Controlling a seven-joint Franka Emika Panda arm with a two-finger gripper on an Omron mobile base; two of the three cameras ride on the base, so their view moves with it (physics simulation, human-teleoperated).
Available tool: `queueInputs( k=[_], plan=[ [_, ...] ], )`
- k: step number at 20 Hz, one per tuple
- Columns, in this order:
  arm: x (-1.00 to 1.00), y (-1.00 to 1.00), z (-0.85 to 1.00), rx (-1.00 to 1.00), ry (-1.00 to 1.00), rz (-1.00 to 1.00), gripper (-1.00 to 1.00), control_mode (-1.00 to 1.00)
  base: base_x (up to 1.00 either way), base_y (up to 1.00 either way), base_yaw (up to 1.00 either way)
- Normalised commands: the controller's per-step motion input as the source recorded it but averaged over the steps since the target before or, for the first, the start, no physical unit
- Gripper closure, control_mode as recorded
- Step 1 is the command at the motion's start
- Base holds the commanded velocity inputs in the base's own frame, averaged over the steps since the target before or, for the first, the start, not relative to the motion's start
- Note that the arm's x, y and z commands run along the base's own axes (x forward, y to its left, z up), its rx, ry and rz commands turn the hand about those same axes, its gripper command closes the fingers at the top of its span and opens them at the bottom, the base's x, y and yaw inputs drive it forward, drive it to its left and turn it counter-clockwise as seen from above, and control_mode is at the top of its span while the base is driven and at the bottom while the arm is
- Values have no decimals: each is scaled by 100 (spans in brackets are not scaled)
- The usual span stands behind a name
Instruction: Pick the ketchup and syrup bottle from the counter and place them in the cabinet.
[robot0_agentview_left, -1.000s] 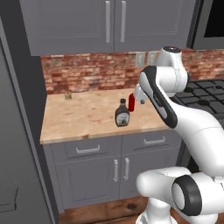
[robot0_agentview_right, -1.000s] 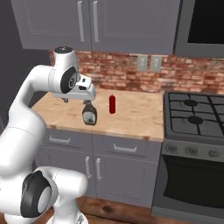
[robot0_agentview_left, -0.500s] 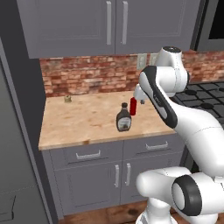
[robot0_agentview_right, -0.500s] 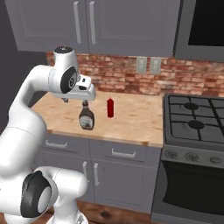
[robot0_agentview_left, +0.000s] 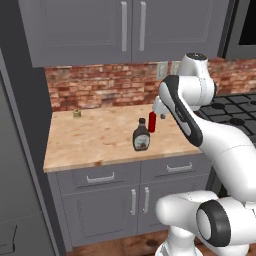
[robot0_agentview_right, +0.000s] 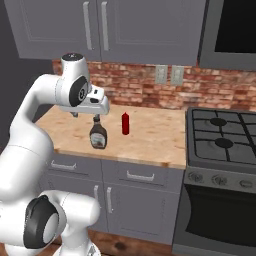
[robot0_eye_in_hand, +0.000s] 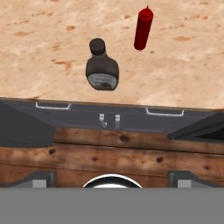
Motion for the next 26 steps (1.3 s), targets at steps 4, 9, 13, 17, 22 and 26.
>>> queueInputs(
  k=[4,9,13,17,22,26],
  plan=[
    [0,-3,0,1,0,0,-100,-100,1,-9,0],
    [-8,-16,0,8,0,4,-100,-100,0,0,0],
    [-15,-30,0,10,0,15,-100,-100,0,0,0],
    [-9,-30,-4,7,0,18,-100,-100,0,0,0],
    [0,-15,-9,2,0,23,-100,-100,0,0,0],
    [0,-1,-16,0,-1,27,-100,-100,0,0,0]
  ],
)
